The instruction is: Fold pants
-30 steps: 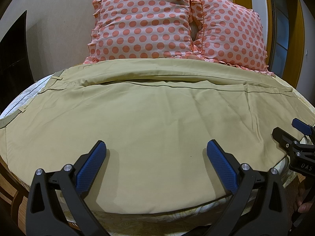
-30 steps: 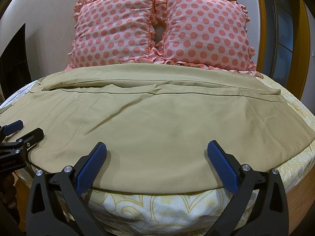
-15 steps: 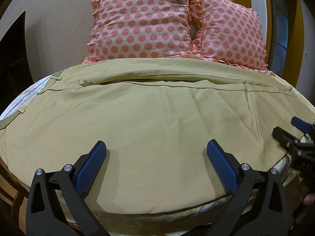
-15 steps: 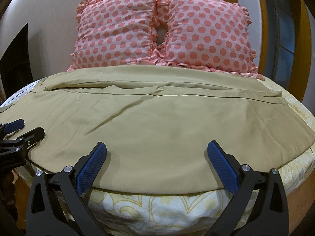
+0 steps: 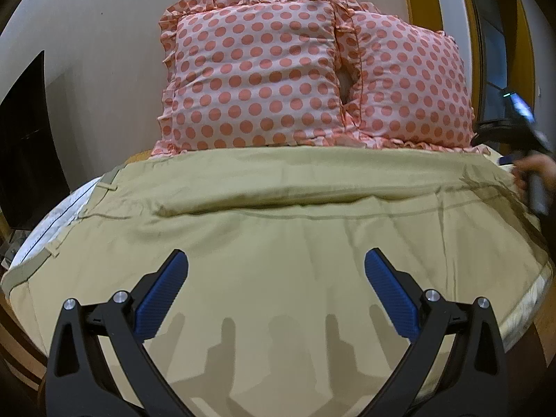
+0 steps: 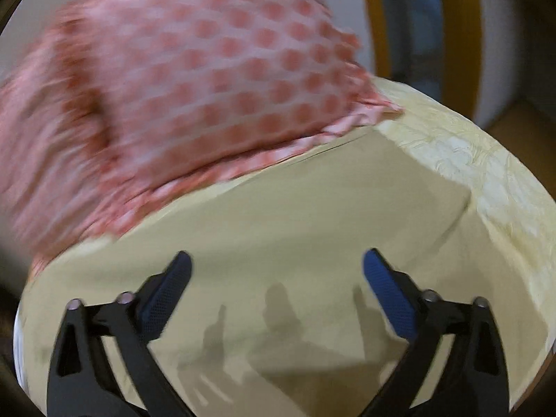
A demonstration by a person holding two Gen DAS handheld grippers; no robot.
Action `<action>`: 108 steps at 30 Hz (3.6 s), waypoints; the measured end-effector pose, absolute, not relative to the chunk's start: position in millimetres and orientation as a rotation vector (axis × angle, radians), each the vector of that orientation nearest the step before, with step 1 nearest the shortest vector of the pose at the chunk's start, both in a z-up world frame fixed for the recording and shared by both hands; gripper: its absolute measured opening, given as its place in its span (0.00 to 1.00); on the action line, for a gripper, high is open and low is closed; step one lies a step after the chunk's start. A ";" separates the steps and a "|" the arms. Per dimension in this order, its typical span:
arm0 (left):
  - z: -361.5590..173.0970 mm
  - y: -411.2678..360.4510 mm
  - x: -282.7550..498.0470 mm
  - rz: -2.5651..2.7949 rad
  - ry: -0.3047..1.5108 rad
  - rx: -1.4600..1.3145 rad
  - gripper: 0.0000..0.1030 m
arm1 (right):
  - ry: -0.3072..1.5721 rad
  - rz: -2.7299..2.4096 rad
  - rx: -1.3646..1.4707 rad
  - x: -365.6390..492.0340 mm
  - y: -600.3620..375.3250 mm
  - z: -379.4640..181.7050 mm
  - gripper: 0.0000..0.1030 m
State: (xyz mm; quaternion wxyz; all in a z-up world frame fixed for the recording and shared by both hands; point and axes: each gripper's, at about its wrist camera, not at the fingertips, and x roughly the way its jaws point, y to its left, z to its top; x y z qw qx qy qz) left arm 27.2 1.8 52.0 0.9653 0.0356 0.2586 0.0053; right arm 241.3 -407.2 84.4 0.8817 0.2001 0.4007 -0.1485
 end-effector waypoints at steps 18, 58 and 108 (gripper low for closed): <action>44.8 1.7 59.6 -0.008 0.575 0.054 0.98 | 0.859 -0.528 0.429 339.3 -484.8 25.2 0.10; 92.9 121.0 169.5 0.032 0.641 -0.393 0.98 | 0.385 0.001 1.092 10.0 -506.4 20.7 0.02; 73.7 139.1 -99.6 0.191 0.466 -0.363 0.66 | 0.377 -0.381 0.860 -69.1 -547.5 1.0 0.70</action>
